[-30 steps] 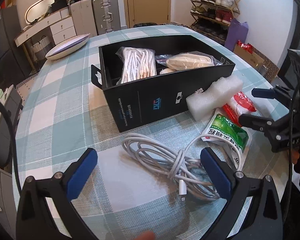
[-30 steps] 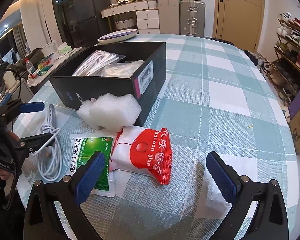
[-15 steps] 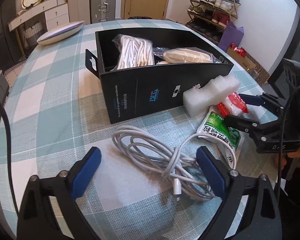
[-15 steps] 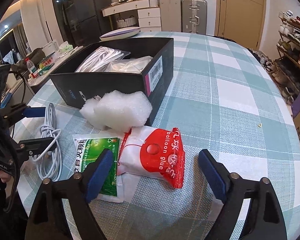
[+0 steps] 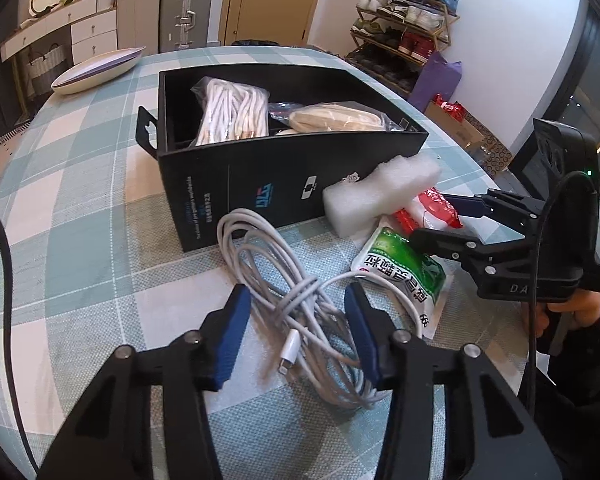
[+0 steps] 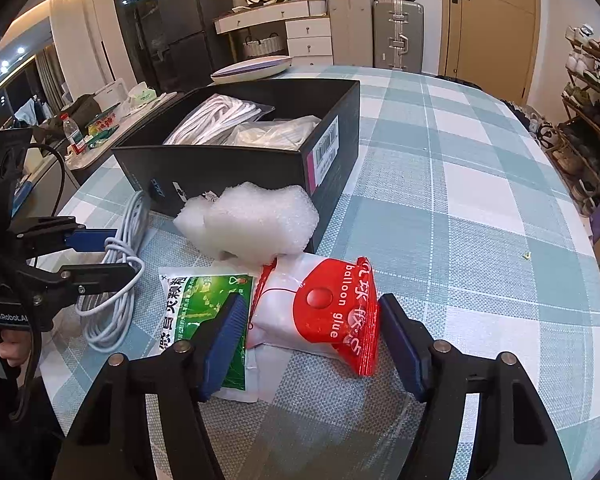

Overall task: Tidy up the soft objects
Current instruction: 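Grasp the coiled white cable with the left gripper while the right gripper grasps the red balloon glue packet, then carry the cable and red packet over the black box and lower them inside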

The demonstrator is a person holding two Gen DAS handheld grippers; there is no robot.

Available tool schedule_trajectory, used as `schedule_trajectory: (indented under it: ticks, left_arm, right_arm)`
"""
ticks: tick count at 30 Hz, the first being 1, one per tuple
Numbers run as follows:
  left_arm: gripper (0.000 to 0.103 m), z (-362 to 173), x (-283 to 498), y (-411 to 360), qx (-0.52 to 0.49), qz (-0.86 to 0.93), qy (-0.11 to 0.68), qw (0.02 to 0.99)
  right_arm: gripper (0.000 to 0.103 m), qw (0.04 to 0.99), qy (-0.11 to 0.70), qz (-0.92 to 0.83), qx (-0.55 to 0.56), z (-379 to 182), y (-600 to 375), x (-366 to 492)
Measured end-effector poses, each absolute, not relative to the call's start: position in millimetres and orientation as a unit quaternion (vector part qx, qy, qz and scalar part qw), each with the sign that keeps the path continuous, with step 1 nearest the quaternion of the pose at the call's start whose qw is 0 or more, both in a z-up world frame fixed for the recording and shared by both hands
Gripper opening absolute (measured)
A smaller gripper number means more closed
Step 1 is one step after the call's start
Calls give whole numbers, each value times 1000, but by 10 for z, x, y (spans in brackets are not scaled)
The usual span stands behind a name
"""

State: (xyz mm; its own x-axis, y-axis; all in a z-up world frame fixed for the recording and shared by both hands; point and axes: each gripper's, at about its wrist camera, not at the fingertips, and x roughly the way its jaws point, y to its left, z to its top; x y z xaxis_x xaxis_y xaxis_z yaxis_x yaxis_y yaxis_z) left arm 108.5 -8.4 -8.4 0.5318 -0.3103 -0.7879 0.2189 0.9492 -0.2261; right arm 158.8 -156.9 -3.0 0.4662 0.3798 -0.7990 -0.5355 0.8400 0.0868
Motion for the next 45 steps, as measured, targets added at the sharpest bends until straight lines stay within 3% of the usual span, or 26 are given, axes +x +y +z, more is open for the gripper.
schedule_trajectory:
  ticks: [5,14,45]
  left_arm:
    - [29,-36,1058,-81,-51,-161,453,875]
    - [28,-29,1050,-95,-44,-166,451,876]
    - [26,352,928,-3,-42,-165,384,907]
  right_arm:
    - [58,851,438,275,-89,-23,-1589,1583]
    - [51,847,435,289,-97,-3,-1604,1509]
    - [50,892,360,268,-53,503,-1990,1459]
